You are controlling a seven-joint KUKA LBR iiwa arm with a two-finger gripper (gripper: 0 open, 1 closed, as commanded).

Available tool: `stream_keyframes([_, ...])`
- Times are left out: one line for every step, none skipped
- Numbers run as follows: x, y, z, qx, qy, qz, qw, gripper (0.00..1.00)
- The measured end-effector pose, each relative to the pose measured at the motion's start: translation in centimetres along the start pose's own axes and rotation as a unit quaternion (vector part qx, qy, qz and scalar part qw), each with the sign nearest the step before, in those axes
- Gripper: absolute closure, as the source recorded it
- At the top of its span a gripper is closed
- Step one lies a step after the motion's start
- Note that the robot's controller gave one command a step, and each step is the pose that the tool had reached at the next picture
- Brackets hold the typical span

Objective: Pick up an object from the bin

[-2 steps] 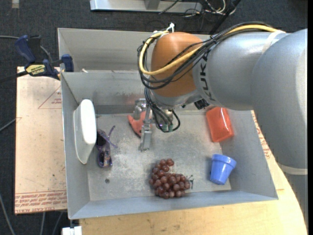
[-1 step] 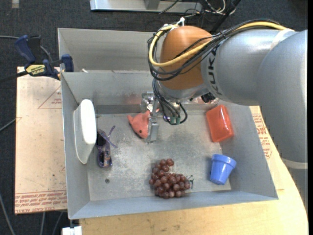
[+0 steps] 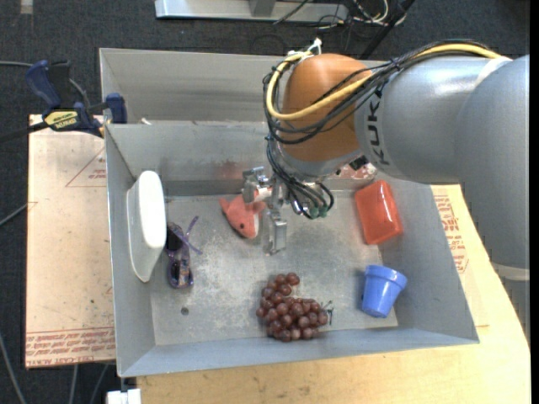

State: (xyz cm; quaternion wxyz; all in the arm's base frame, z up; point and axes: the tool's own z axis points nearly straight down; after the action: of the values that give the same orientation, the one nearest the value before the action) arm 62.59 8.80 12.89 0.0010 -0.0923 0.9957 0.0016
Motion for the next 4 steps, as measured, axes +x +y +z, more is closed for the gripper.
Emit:
stream_keyframes([-0.5, -1.2, 3.5, -0.001, -0.0036, 0.094, 0.9955, 0.0])
stream_keyframes([-2.2, -1.6, 5.5, -0.001, -0.0036, 0.124, 0.9923, 0.0])
stream_keyframes([-0.8, -0.7, 5.3, -0.003, -0.0119, 0.159, 0.9871, 1.0])
stream_keyframes([-0.8, -0.7, 5.3, -0.003, -0.0119, 0.16, 0.9871, 1.0])
